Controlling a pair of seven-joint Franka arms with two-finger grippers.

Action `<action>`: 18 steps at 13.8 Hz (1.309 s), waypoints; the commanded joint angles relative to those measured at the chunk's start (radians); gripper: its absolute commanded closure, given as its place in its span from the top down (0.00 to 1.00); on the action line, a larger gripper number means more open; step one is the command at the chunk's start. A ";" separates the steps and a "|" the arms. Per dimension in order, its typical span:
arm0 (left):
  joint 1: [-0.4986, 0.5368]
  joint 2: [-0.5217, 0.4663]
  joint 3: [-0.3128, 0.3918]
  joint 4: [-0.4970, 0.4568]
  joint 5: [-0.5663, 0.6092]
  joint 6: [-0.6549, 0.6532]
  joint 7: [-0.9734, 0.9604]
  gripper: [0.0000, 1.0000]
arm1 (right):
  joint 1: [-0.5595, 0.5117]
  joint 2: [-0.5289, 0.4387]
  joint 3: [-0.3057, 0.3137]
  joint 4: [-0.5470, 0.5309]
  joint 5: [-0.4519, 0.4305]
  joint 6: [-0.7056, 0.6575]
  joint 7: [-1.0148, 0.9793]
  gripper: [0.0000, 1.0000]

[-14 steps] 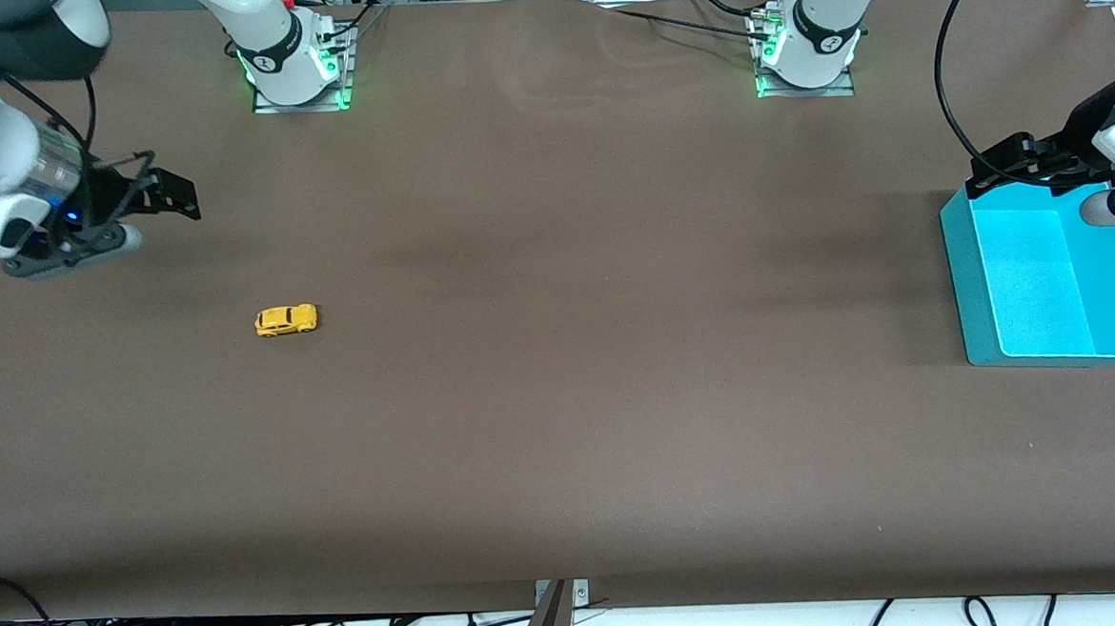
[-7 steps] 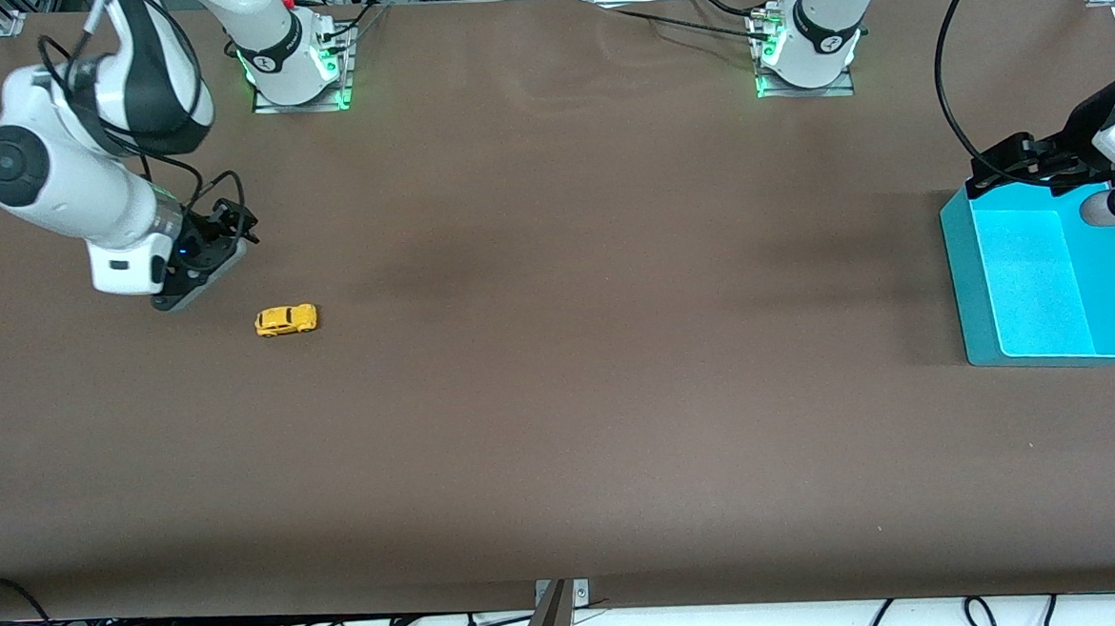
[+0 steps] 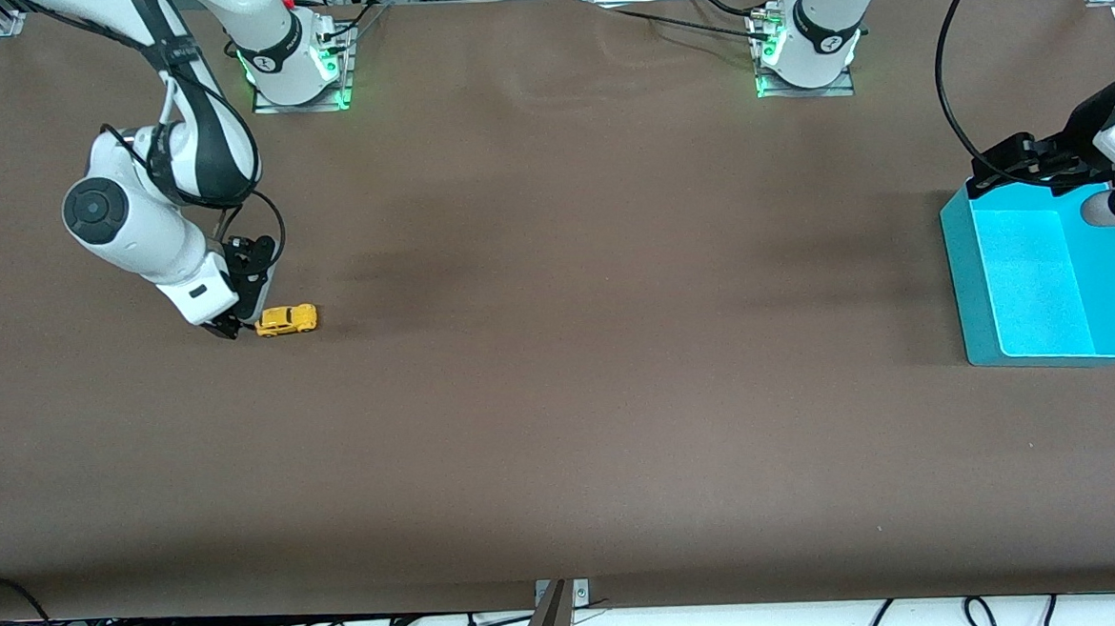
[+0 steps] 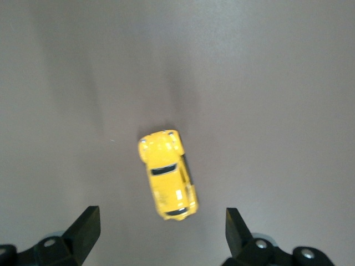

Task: Wind and store yellow beetle car
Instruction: 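Reach the right gripper down over the yellow beetle car, then close the right gripper on the yellow car's body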

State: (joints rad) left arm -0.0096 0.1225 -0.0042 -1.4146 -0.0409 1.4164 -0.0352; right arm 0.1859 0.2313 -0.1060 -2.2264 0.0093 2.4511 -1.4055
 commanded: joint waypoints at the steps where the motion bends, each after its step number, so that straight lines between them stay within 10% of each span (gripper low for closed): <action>1: 0.005 0.005 0.000 0.017 -0.016 -0.002 -0.003 1.00 | -0.029 0.060 0.016 0.007 -0.002 0.090 -0.141 1.00; 13: 0.005 0.005 0.000 0.017 -0.016 -0.002 -0.003 1.00 | -0.056 0.151 0.039 -0.015 0.060 0.158 -0.155 1.00; 18: 0.005 0.005 0.000 0.017 -0.014 -0.002 -0.003 1.00 | -0.056 0.151 0.049 -0.022 0.060 0.166 -0.151 0.59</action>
State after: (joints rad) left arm -0.0091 0.1225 -0.0039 -1.4146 -0.0409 1.4164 -0.0352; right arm 0.1481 0.3889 -0.0781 -2.2285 0.0467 2.5893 -1.5350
